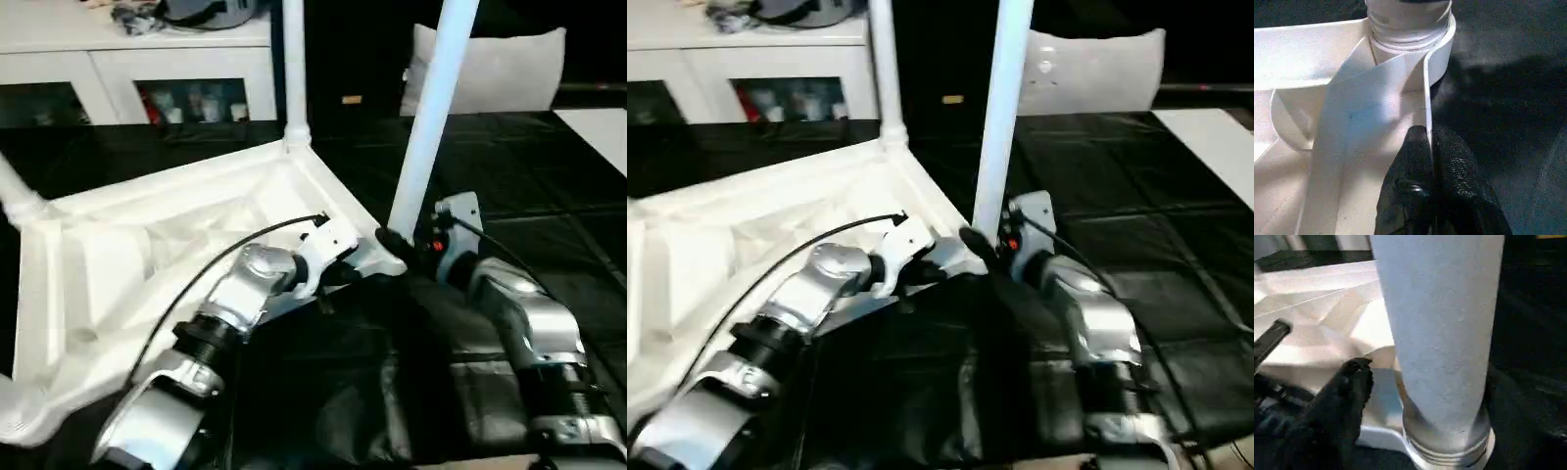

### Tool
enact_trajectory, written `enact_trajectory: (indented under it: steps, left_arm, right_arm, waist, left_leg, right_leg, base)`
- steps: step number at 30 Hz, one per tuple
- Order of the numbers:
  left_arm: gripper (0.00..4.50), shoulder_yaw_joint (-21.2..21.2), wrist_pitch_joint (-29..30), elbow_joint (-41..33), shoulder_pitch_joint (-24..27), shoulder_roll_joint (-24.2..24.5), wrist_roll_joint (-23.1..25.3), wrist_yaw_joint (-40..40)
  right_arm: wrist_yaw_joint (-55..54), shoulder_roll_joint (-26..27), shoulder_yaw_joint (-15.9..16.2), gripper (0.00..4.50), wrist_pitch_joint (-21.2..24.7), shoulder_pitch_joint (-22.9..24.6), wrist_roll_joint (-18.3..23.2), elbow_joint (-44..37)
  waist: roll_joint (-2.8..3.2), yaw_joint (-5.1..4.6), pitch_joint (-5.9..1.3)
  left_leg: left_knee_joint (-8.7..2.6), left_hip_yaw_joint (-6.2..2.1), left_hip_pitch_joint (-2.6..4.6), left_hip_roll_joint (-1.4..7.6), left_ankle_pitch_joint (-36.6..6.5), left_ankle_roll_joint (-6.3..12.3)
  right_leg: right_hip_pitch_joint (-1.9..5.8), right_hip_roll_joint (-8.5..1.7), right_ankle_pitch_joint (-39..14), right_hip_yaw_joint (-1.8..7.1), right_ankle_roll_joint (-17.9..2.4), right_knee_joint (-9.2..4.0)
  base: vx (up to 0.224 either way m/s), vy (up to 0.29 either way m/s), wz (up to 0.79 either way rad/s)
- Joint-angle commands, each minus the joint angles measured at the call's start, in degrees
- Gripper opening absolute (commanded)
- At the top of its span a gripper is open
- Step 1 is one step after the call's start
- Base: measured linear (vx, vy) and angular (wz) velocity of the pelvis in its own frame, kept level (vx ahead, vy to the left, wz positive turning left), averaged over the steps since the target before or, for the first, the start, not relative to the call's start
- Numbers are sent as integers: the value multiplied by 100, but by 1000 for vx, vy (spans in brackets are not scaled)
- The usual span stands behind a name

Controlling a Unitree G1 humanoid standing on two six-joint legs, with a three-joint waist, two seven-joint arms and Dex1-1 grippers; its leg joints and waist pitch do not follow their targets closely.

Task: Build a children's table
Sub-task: Rotate leg to tighten

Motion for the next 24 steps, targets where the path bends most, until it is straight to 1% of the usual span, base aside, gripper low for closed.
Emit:
enact_trajectory:
  steps: [1, 2, 3, 4, 5, 6, 7, 8, 9, 11, 12, 13, 14, 15, 16, 17, 18, 19, 20, 21, 22, 23, 24]
  left_arm:
    - [0, -114, -215, -136, 14, 109, -9, -283]
    - [0, -122, -237, -137, 19, 133, -12, -326]
    - [0, -181, -416, -136, 39, 254, -5, -532]
    - [0, -235, -613, -134, 55, 351, 2, -706]
    - [0, -235, -613, -134, 55, 351, 2, -706]
    - [0, -317, -877, -122, 72, 488, -12, -979]
    - [0, -379, -1006, -131, 90, 583, -38, -1206]
    - [0, -442, -1121, -142, 109, 680, -71, -1445]
    - [0, -506, -1229, -149, 118, 756, -79, -1616]
    - [0, -581, -1348, -160, 127, 834, -77, -1790]
    - [0, -684, -1522, -169, 139, 934, -58, -2020]
    - [0, -684, -1522, -169, 139, 934, -58, -2020]
    - [0, -780, -1674, -184, 152, 1034, -52, -2276]
    - [0, -816, -1722, -194, 158, 1073, -54, -2381]
    - [0, -816, -1722, -194, 158, 1073, -54, -2381]
    - [0, -880, -1805, -236, 170, 1148, -60, -2560]
    - [0, -943, -1897, -269, 174, 1222, -75, -2744]
    - [0, -981, -1956, -287, 175, 1267, -84, -2852]
    - [0, -985, -1962, -289, 176, 1272, -85, -2864]
    - [0, -1033, -2050, -319, 179, 1327, -104, -3021]
    - [0, -1062, -2096, -352, 188, 1358, -116, -3115]
    - [0, -1068, -2107, -361, 190, 1364, -118, -3137]
    - [0, -1101, -2165, -414, 203, 1392, -131, -3252]
  right_arm:
    - [375, -182, 89, 402, -58, 71, 105, -193]
    - [427, -224, 89, 413, -69, 76, 105, -195]
    - [676, -423, 93, 422, -101, 100, 114, -199]
    - [887, -572, 94, 422, -111, 118, 128, -205]
    - [887, -572, 94, 444, -111, 118, 128, -205]
    - [1283, -833, 150, 444, -115, 160, 164, -250]
    - [1581, -1027, 219, 444, -129, 192, 177, -289]
    - [1895, -1232, 299, 444, -148, 226, 191, -331]
    - [2066, -1345, 355, 444, -171, 229, 192, -332]
    - [2228, -1440, 409, 444, -196, 225, 200, -330]
    - [2497, -1530, 478, 429, -269, 222, 227, -328]
    - [2497, -1530, 478, 418, -269, 222, 227, -328]
    - [2798, -1617, 545, 409, -327, 224, 271, -329]
    - [2917, -1647, 570, 406, -341, 226, 293, -329]
    - [2917, -1647, 570, 398, -341, 226, 293, -329]
    - [3108, -1682, 615, 384, -361, 232, 336, -334]
    - [3313, -1742, 701, 372, -326, 253, 395, -390]
    - [3435, -1781, 757, 366, -304, 266, 431, -428]
    - [3449, -1785, 763, 364, -302, 268, 436, -432]
    - [3627, -1825, 838, 357, -222, 287, 521, -496]
    - [3746, -1845, 893, 357, -129, 305, 593, -554]
    - [3774, -1845, 906, 332, -110, 308, 607, -566]
    - [3922, -1831, 971, 324, -15, 330, 670, -630]
  waist:
    - [-62, 54, -424]
    - [-52, 77, -428]
    - [-68, 87, -421]
    - [-64, 112, -428]
    - [-67, 122, -428]
    - [-67, 127, -425]
    - [-66, 145, -428]
    - [-69, 165, -428]
    - [-72, 187, -427]
    - [-70, 218, -417]
    - [-74, 240, -419]
    - [-68, 267, -422]
    - [-65, 281, -414]
    - [-62, 308, -423]
    - [-58, 313, -421]
    - [-89, 327, -418]
    - [-89, 354, -412]
    - [-86, 360, -408]
    - [-87, 374, -401]
    - [-112, 386, -398]
    - [-106, 389, -394]
    - [-110, 392, -388]
    - [-110, 385, -383]
  left_leg:
    - [-369, -94, 32, 320, -641, 571]
    - [-371, -104, 41, 323, -671, 543]
    - [-376, -97, 41, 325, -690, 526]
    - [-376, -100, 43, 323, -706, 517]
    - [-376, -103, 41, 323, -706, 523]
    - [-377, -98, 35, 326, -679, 518]
    - [-373, -102, 45, 319, -710, 533]
    - [-368, -92, 52, 321, -722, 559]
    - [-368, -91, 33, 331, -689, 581]
    - [-372, -85, 40, 337, -720, 561]
    - [-372, -80, 47, 340, -738, 531]
    - [-368, -87, 47, 337, -753, 529]
    - [-374, -80, 59, 352, -774, 503]
    - [-372, -83, 65, 365, -804, 492]
    - [-377, -84, 66, 374, -785, 485]
    - [-378, -83, 71, 379, -834, 470]
    - [-380, -87, 66, 372, -867, 458]
    - [-387, -86, 65, 378, -879, 447]
    - [-386, -81, 77, 374, -939, 424]
    - [-389, -81, 80, 372, -976, 399]
    - [-395, -88, 76, 378, -986, 379]
    - [-402, -91, 71, 377, -1025, 359]
    - [-406, -93, 75, 375, -1066, 332]
  right_leg:
    - [384, -373, -1583, 367, -970, -343]
    - [381, -380, -1599, 365, -949, -340]
    - [380, -375, -1595, 379, -937, -342]
    - [388, -378, -1591, 379, -936, -340]
    - [389, -381, -1574, 380, -934, -334]
    - [389, -383, -1539, 387, -945, -327]
    - [390, -377, -1566, 376, -941, -334]
    - [389, -383, -1557, 384, -941, -331]
    - [398, -385, -1525, 394, -935, -309]
    - [382, -388, -1651, 387, -926, -330]
    - [374, -387, -1736, 386, -914, -336]
    - [377, -395, -1768, 379, -911, -338]
    - [360, -391, -1797, 386, -918, -341]
    - [364, -394, -1765, 391, -932, -326]
    - [358, -393, -1710, 397, -956, -313]
    - [348, -383, -1691, 394, -981, -307]
    - [359, -398, -1782, 396, -971, -303]
    - [359, -405, -1840, 403, -946, -312]
    - [344, -402, -1971, 403, -900, -334]
    - [342, -399, -2022, 405, -889, -336]
    - [347, -408, -2052, 411, -881, -326]
    - [350, -408, -2142, 411, -850, -335]
    - [347, -409, -2234, 410, -827, -342]
  base:
    - [0, 0, 0]
    - [0, 0, 0]
    - [0, 0, 0]
    - [0, 0, 0]
    - [0, 0, 0]
    - [0, 0, 0]
    - [0, 0, 0]
    - [0, 0, 0]
    - [0, 0, 0]
    - [0, 0, 0]
    - [0, 0, 0]
    - [0, 0, 0]
    - [0, 0, 0]
    - [0, 0, 0]
    - [0, 0, 0]
    - [0, 0, 0]
    - [0, 0, 0]
    - [0, 0, 0]
    - [0, 0, 0]
    - [0, 0, 0]
    - [0, 0, 0]
    - [0, 0, 0]
    - [0, 0, 0]
